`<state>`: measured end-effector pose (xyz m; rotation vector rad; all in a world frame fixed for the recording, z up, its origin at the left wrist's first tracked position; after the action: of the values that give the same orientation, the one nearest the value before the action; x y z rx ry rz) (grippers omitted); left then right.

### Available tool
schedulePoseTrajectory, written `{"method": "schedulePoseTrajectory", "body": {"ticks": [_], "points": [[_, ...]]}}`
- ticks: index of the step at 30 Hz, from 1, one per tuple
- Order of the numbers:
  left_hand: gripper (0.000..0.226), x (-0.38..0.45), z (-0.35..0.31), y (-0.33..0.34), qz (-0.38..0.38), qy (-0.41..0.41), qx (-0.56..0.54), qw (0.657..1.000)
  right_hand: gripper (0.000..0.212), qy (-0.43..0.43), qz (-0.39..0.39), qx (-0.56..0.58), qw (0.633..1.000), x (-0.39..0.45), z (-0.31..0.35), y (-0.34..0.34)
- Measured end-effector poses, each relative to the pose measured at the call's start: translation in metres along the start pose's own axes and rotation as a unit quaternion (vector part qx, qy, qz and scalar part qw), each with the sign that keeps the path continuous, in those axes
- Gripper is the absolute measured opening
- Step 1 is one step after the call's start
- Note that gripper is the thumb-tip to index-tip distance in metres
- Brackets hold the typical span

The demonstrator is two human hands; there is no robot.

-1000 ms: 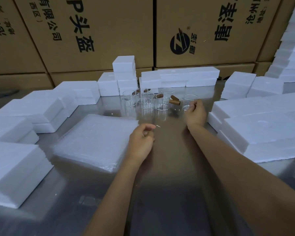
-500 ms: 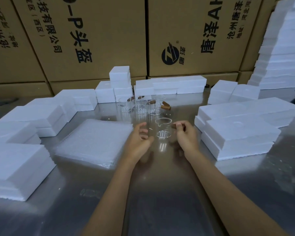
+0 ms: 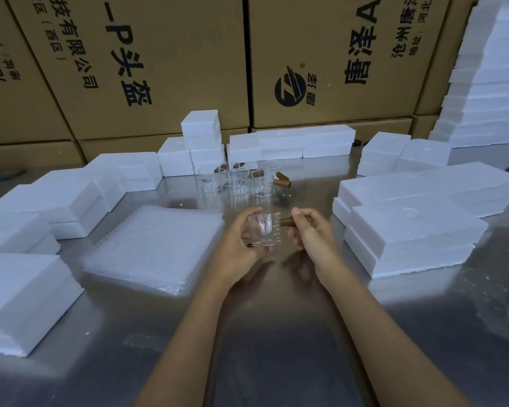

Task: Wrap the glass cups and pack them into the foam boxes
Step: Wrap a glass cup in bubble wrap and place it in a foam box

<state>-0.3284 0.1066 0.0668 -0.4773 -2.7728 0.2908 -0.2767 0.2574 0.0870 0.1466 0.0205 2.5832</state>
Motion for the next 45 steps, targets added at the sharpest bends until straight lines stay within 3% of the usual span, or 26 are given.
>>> {"method": "schedulePoseTrajectory", "body": {"ticks": [2, 5, 8, 11, 17, 22, 26, 31, 33, 36, 38, 41, 45], "points": [[0.079, 0.001, -0.004, -0.002, -0.022, 0.018, -0.004, 1.0, 0.024, 0.051, -0.004, 0.073, 0.996, -0.008, 0.01, 0.001], [0.074, 0.001, -0.019, -0.008, -0.056, 0.051, 0.012, 0.997, 0.038, 0.076, 0.016, 0.081, 0.994, -0.021, 0.024, 0.007], [0.067, 0.0, -0.035, -0.011, -0.101, 0.076, -0.002, 0.992, 0.04, 0.045, 0.054, 0.04, 0.997, -0.034, 0.03, 0.021], [0.065, -0.004, -0.043, -0.011, -0.1, 0.087, -0.019, 0.991, 0.043, -0.004, 0.079, 0.0, 0.997, -0.042, 0.03, 0.032], [0.083, -0.009, -0.046, -0.005, -0.067, 0.055, -0.048, 0.995, 0.045, -0.061, 0.032, 0.01, 0.998, -0.043, 0.033, 0.03], [0.069, -0.011, -0.051, -0.006, -0.059, 0.064, -0.082, 0.993, 0.035, 0.033, 0.131, 0.116, 0.984, -0.042, 0.035, 0.027], [0.064, -0.015, -0.056, -0.009, -0.073, 0.077, -0.059, 0.993, 0.064, 0.097, 0.181, 0.198, 0.959, -0.043, 0.038, 0.029], [0.056, -0.022, -0.06, -0.011, -0.17, 0.107, 0.04, 0.979, 0.074, -0.085, 0.042, 0.021, 0.995, -0.048, 0.03, 0.033], [0.06, -0.023, -0.059, -0.009, -0.185, 0.118, 0.095, 0.971, 0.075, -0.146, 0.02, -0.019, 0.989, -0.049, 0.027, 0.033], [0.064, -0.027, -0.058, 0.0, -0.201, 0.173, 0.196, 0.944, 0.065, -0.17, 0.018, -0.033, 0.985, -0.048, 0.027, 0.032], [0.071, -0.027, -0.056, 0.003, -0.209, 0.186, 0.215, 0.936, 0.059, -0.147, 0.019, 0.001, 0.989, -0.046, 0.027, 0.032], [0.075, -0.023, -0.052, 0.003, -0.196, 0.178, 0.181, 0.947, 0.055, -0.034, 0.042, 0.089, 0.995, -0.042, 0.029, 0.027], [0.078, -0.019, -0.048, -0.002, -0.168, 0.153, 0.198, 0.953, 0.045, 0.093, 0.149, 0.217, 0.96, -0.033, 0.031, 0.017]]}}
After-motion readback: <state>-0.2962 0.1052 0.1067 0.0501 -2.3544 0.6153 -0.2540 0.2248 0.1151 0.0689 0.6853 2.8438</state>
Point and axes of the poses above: each hand's wrist, its own x-axis towards the middle knuckle, its own y-axis out of the palm, z = x × y, the point moved 1 cm from there along x, towards the middle knuckle, and after that the axes turned 3 degrees about -x, right-handed, at the moved point
